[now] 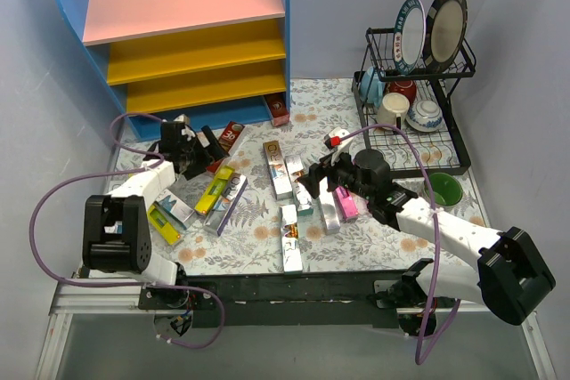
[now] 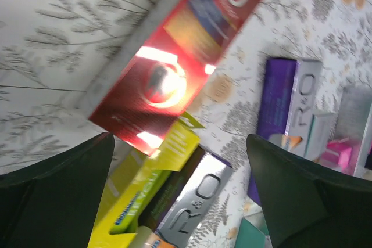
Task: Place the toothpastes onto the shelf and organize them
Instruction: Move the toothpaste to the center of the board.
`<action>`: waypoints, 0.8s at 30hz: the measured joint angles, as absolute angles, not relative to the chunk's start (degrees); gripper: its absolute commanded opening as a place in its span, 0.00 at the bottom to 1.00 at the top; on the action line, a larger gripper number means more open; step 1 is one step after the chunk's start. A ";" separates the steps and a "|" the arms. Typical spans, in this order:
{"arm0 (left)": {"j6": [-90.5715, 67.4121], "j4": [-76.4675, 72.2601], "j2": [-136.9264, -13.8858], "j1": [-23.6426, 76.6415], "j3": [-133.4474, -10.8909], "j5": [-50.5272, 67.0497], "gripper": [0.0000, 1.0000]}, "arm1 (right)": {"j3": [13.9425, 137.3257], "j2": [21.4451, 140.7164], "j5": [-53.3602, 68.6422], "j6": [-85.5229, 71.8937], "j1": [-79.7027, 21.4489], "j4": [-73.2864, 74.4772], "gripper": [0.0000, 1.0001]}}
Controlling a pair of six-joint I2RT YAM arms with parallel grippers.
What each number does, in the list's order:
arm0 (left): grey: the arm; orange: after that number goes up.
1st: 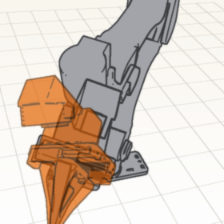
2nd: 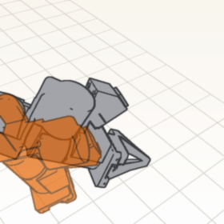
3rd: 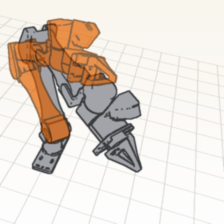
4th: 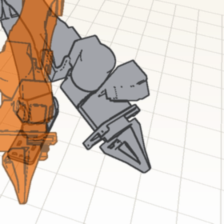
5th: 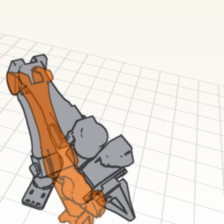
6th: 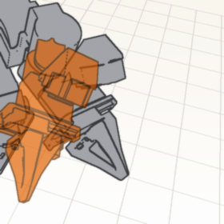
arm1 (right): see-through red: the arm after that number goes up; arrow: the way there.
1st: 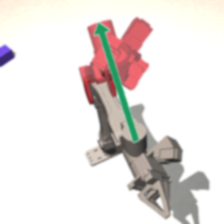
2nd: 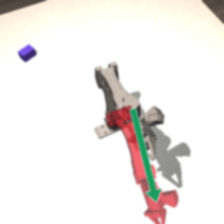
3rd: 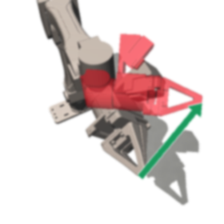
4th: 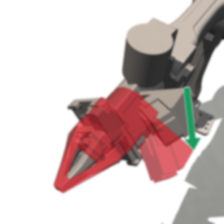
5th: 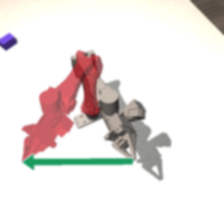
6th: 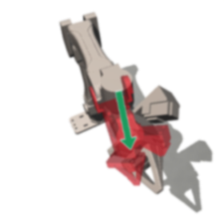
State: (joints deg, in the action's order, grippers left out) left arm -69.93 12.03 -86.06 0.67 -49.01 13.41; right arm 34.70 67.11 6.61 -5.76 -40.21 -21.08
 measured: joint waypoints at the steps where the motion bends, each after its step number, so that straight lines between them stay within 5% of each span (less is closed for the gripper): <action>1: -69.87 12.08 -85.32 1.96 -49.01 13.43 0.98 | 34.70 67.11 6.61 -5.76 -40.21 -21.08 0.97; 10: -61.89 10.85 -78.56 9.41 -49.01 0.95 0.98 | 34.70 67.24 6.63 -5.58 -40.21 -21.08 0.97; 19: -48.97 5.23 -85.10 9.26 -49.01 -4.25 0.98 | 34.70 67.55 7.18 -5.13 -40.21 -21.10 0.96; 24: -45.17 4.05 -88.60 9.26 -49.01 -2.81 0.88 | 34.70 67.61 7.68 -4.75 -40.21 -21.12 0.96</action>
